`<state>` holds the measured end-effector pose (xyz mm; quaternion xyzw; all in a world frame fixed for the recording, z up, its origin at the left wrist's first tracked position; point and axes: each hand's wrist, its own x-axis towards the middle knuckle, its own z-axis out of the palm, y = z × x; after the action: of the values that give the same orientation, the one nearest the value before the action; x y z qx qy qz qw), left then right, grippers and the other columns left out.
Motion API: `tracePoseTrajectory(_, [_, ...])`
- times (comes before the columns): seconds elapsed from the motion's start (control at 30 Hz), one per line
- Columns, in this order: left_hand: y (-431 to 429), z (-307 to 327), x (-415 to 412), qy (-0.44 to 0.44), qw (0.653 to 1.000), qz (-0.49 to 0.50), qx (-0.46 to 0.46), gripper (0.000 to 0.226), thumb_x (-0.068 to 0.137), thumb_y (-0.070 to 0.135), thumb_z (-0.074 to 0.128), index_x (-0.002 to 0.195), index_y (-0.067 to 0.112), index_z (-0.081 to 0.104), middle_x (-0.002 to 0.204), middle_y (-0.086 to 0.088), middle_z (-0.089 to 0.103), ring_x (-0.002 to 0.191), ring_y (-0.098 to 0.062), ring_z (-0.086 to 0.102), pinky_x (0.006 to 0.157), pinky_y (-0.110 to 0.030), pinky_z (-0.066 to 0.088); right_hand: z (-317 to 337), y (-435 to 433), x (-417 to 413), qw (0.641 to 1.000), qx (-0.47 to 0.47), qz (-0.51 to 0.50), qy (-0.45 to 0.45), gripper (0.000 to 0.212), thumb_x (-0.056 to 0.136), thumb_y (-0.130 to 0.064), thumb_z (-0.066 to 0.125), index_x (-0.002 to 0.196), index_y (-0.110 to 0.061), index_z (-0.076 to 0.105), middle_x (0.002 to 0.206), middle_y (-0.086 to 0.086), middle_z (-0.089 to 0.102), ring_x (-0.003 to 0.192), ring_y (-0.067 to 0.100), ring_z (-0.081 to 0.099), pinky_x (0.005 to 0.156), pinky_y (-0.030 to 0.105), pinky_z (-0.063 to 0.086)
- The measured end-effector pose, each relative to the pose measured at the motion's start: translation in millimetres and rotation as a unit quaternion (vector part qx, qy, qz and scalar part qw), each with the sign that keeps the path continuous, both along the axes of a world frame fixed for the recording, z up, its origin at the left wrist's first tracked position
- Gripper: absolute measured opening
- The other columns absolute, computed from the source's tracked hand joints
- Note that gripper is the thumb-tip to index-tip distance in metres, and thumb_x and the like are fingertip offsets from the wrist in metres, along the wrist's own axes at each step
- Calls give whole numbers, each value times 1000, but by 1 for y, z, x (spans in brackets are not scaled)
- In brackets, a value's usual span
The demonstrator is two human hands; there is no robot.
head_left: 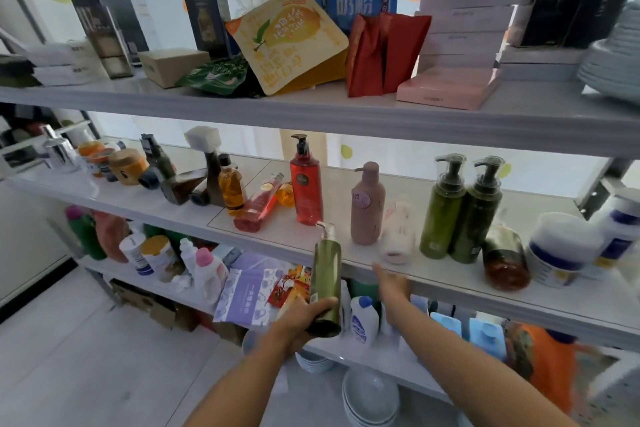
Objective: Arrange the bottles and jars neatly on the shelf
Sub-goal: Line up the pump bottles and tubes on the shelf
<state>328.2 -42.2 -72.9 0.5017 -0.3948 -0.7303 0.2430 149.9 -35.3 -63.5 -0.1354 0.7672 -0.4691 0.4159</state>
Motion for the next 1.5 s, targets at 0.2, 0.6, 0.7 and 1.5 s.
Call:
tracePoseTrajectory(0.2, [31,-27,-16,16,996,-83,-10,83,62,12,87,129,5,39,117,-17,63,106,-28,64,82,-35,57,-3,44,53,972,-53,160,-163,34,75,-25,77,100,-6,62,84,10,70,76,20,67,63,25,54])
tracePoseTrajectory(0.6, [34,-4,-43,19,952,-306,-3,91,74,5,74,143,9,16,131,-16,51,116,-27,58,98,-37,51,6,89,11,986,-74,8,-150,34,71,-16,78,99,-3,63,96,18,70,88,29,65,81,37,54])
tracePoseTrajectory(0.7, [32,4,-52,21,937,-348,-18,67,84,-3,62,138,7,25,118,-12,55,107,-23,60,91,-32,54,11,102,-3,984,-93,-10,-152,33,75,-16,74,103,-2,62,97,18,69,90,29,65,79,36,54])
tracePoseTrajectory(1.5, [-61,36,-152,-505,495,-338,-621,70,99,25,40,151,1,-1,160,-15,-6,149,-29,-7,120,-40,-8,13,41,-77,985,-119,56,-116,49,73,-27,77,114,-6,61,103,17,70,96,32,66,81,39,55])
